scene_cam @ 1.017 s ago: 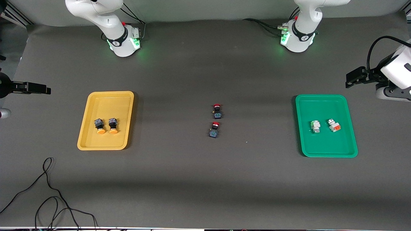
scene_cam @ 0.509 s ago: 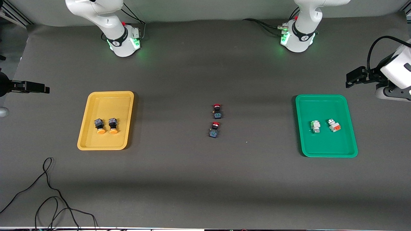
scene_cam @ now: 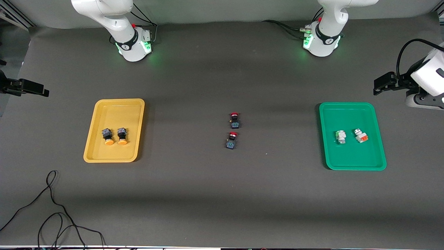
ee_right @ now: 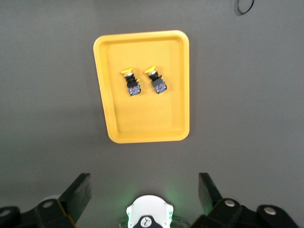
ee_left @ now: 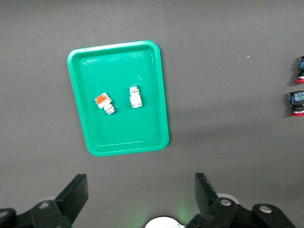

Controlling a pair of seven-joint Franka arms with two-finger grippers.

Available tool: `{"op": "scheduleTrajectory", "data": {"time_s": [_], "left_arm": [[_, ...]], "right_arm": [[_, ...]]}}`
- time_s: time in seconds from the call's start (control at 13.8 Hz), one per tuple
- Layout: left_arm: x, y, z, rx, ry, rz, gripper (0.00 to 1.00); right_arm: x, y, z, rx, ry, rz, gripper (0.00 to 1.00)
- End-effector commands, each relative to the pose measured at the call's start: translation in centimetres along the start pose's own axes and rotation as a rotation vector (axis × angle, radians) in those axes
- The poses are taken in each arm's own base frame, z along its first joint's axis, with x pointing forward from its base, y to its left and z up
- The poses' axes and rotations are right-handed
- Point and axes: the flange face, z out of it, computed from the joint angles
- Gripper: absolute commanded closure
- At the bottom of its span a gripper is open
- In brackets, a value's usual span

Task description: Place green and yellow buttons in trays

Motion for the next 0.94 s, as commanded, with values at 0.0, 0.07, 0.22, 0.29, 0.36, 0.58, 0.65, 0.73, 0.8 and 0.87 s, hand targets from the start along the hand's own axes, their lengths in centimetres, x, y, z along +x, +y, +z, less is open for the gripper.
{"op": "scheduleTrajectory", "data": {"time_s": [0.0,0.07,0.22,0.29,0.36,0.58,0.65,0.73,0.8,0.87], "left_arm": [[-1.0,0.4,-0.5,0.011,-0.004,-0.001,0.00],[-1.0,0.4,-0.5,0.012,-0.004,0.001,0.00],[-1.0,0.6,-0.5,0.012,-0.004,0.004,0.00],[-0.9,0.6,-0.4,0.012,-0.005,0.004,0.00],[-0.9,0.6,-0.4,0.012,-0.005,0.002,0.00],[-1.0,0.6,-0.5,0.012,-0.004,0.001,0.00],[-1.0,0.5,-0.5,0.012,-0.004,-0.001,0.00],[-1.0,0.6,-0.5,0.012,-0.004,0.001,0.00],[-1.0,0.5,-0.5,0.012,-0.004,-0.001,0.00],[-1.0,0.5,-0.4,0.012,-0.005,-0.001,0.00]], "right_arm": [[-1.6,1.4,-1.8,-0.004,0.089,0.040,0.00],[-1.8,1.3,-3.0,-0.016,0.150,0.035,0.00],[-2.0,0.7,-3.9,-0.005,0.183,0.035,0.00],[-2.1,0.1,-4.3,-0.019,0.184,0.022,0.00],[-1.4,-0.5,-4.5,-0.015,0.180,0.006,0.00],[-1.2,-1.3,-4.2,-0.011,0.150,-0.003,0.00],[-1.2,-1.5,-4.2,-0.012,0.148,-0.006,0.00],[-1.2,-1.5,-4.1,-0.012,0.145,-0.007,0.00],[-1.2,-1.5,-4.1,-0.012,0.145,-0.007,0.00],[-1.2,-1.2,-4.1,-0.012,0.143,-0.006,0.00]]}}
